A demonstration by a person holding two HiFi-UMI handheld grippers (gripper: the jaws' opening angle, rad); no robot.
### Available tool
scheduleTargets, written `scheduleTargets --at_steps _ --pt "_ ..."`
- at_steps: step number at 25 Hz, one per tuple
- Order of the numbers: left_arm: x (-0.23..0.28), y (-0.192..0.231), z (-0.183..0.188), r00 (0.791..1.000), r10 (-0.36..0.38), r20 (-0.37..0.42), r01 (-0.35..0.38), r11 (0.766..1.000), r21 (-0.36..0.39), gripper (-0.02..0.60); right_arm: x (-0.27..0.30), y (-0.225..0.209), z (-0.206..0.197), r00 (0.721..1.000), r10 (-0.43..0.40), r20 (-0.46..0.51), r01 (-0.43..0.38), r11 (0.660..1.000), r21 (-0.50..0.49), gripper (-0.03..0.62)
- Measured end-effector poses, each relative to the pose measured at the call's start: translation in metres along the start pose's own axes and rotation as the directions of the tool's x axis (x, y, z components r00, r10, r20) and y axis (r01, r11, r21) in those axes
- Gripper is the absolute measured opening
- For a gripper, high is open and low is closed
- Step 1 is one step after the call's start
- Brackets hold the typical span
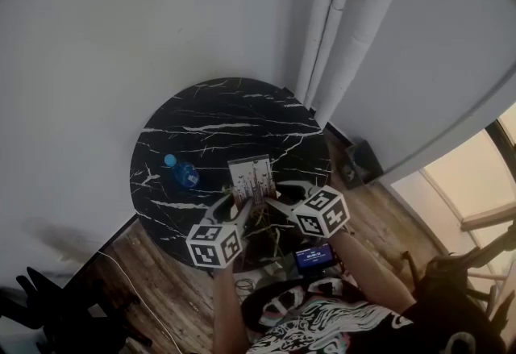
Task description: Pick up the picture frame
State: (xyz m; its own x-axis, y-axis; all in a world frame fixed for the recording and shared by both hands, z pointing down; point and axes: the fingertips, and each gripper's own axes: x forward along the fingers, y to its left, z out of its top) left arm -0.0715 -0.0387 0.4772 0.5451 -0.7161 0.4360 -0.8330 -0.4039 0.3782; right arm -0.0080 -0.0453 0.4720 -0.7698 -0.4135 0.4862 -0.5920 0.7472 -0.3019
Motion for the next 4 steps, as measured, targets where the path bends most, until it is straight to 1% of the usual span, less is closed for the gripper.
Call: scheduleTargets --at_steps 4 --pt "0.0036 0.0029 -0.0012 1.0 -0.001 -0.005 0.001 1.0 0.008 0.196 0.0035 -0.0039 -0.0006 1.0 0.001 -0.001 -0.001 1.0 0.004 0.16"
